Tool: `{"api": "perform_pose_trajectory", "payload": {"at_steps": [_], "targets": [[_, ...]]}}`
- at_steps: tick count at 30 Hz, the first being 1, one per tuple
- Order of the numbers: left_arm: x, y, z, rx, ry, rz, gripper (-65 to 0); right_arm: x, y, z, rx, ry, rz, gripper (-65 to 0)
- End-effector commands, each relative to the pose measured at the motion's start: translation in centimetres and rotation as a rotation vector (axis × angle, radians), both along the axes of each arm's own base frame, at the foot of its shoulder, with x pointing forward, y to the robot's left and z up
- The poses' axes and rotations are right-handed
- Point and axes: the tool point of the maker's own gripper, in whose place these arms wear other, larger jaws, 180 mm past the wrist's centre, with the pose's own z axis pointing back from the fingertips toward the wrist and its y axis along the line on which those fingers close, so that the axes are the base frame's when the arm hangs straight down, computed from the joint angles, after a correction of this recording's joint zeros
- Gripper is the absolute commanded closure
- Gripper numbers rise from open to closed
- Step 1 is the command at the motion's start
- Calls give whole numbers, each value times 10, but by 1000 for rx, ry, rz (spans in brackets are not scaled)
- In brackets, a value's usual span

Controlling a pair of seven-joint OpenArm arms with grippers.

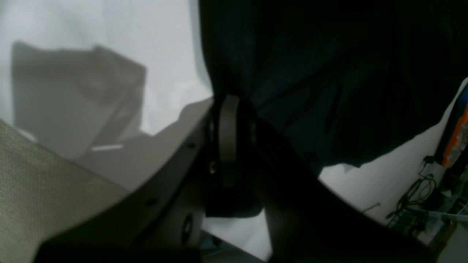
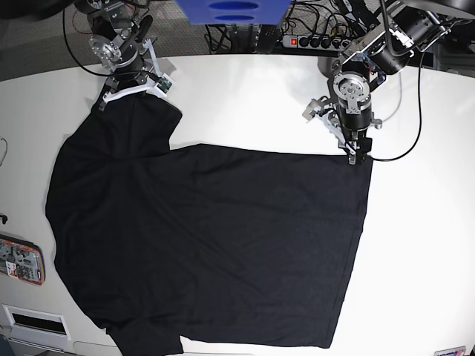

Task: Fold the T-shirt properly
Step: 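Pinch the shoulder corner with the left gripper and adjust grip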

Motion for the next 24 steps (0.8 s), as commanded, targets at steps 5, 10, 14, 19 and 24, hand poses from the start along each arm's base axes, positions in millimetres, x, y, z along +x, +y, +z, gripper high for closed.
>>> {"api": "perform_pose_trajectory", "payload": {"at_steps": [5,10,14,19,24], "targets": [[-19,-8,-20,-72,119,34,-349,-4,1,0,6,14,10,0],[-7,-15,-22,-185,152,105,-380,-4,2,0,8,14,12,0],[2,-24,-22,-317,196,181,-375,-4,2,0,8,14,12,0],[3,-31,-23,-374,222,209,-376,-4,2,0,8,15,12,0],[3,-30,-24,-376,224,213,-301,-4,2,0,8,15,12,0]]}}
